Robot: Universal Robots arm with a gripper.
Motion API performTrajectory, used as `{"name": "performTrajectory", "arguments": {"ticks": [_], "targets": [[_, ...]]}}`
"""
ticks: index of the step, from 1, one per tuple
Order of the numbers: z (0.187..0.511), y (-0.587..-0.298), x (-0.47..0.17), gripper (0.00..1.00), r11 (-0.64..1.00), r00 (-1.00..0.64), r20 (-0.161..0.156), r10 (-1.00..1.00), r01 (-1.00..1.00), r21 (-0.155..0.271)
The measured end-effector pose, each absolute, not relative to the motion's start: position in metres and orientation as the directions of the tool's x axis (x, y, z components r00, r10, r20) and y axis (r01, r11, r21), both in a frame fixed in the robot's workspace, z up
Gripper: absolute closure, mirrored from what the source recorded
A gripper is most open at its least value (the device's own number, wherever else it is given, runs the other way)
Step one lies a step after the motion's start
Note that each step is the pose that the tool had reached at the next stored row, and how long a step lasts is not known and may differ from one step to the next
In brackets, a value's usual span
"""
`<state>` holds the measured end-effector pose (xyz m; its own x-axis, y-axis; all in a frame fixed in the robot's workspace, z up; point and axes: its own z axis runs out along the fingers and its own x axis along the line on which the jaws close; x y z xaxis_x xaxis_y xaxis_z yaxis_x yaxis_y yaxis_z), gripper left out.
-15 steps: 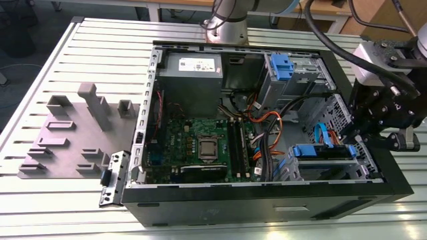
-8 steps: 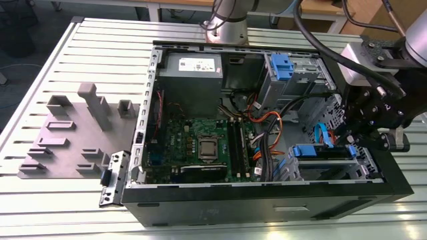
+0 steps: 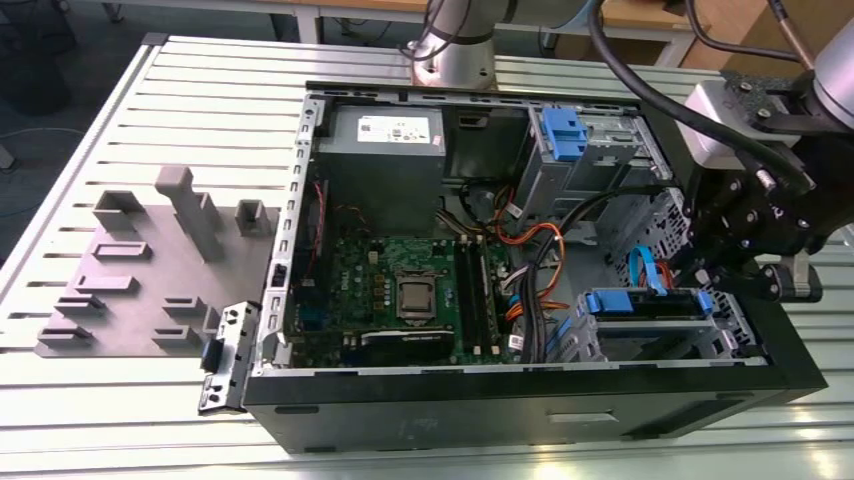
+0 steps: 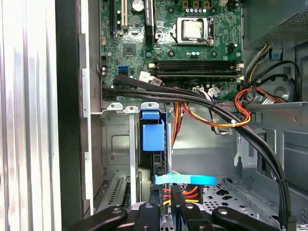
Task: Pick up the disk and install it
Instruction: 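Insert the second disk wire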
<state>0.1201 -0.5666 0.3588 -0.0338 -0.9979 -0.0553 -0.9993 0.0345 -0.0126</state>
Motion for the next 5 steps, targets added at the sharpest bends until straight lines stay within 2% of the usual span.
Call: {"name": "performTrajectory", "arguments": {"ticks": [5], "targets": [[0.3603, -0.5666, 0.1201, 0.76, 0.034, -0.034, -0.055, -0.998, -0.999, -0.013]]}}
